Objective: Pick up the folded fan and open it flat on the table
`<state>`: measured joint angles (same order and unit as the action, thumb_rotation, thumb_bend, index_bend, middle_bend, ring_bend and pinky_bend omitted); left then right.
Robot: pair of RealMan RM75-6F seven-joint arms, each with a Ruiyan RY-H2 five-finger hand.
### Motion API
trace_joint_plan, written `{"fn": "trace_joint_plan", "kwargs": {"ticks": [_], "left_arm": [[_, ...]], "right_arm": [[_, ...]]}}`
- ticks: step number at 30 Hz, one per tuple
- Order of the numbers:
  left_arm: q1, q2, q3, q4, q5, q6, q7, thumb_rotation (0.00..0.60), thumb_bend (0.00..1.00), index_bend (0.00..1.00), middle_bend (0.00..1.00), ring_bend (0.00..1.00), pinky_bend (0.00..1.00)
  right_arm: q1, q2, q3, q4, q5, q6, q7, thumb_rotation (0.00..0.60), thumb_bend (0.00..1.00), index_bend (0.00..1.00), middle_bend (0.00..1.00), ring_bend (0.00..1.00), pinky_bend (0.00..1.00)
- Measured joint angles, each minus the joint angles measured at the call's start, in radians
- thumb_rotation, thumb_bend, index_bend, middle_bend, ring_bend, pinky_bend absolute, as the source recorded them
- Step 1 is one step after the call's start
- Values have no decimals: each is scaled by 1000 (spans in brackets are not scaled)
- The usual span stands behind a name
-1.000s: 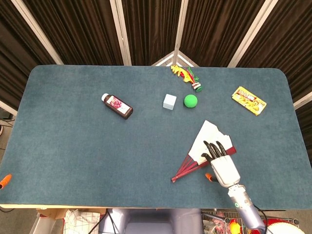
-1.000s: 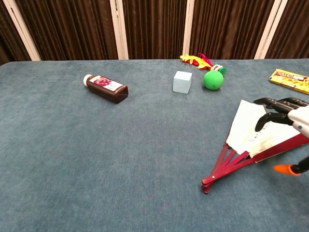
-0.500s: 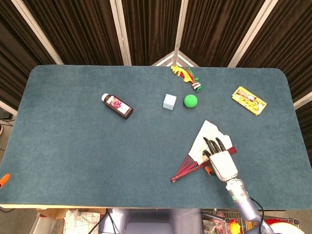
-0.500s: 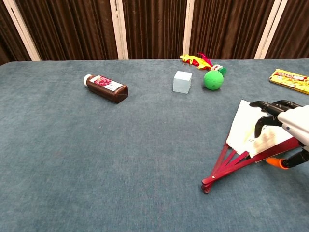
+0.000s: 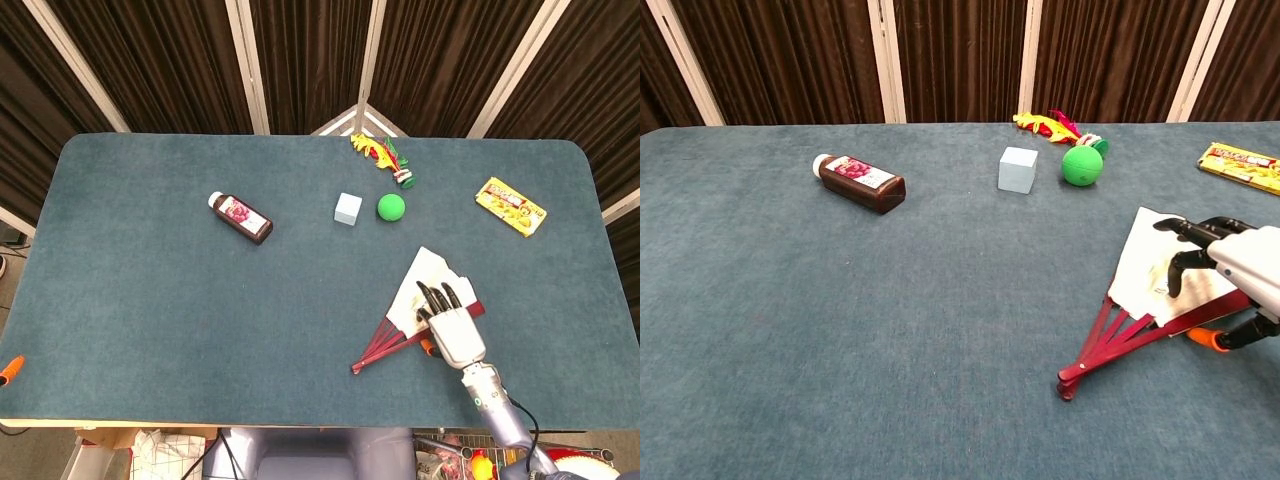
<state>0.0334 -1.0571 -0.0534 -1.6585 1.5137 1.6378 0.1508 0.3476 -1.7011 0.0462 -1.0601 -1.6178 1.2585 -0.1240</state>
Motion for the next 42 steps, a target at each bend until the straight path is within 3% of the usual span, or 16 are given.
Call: {"fn": "trace_joint_plan", "kwargs": {"ticks": [20, 26, 35, 42], "left_arm": [[-2, -11, 2, -5, 1, -2, 32, 600, 105, 13, 0, 0, 0], [-3, -13, 2, -6, 0, -4, 38, 600, 106, 13, 0, 0, 0], [-4, -13, 3, -7, 0, -6, 41, 600, 106, 13, 0, 0, 0], [-5, -15, 5, -9, 3, -7, 47, 600, 106, 13, 0, 0, 0]], "right_arm": [[29, -27, -9, 82, 15, -7, 46, 600, 375, 562, 114, 177, 120], [36, -30, -11, 92, 16, -3, 54, 600, 393, 619, 126, 188, 129], [43, 10, -3, 39, -5, 55, 60, 600, 393, 637, 128, 189, 129], [56, 82, 0, -53, -21, 64, 18, 600, 431, 730, 171, 207, 151]]}}
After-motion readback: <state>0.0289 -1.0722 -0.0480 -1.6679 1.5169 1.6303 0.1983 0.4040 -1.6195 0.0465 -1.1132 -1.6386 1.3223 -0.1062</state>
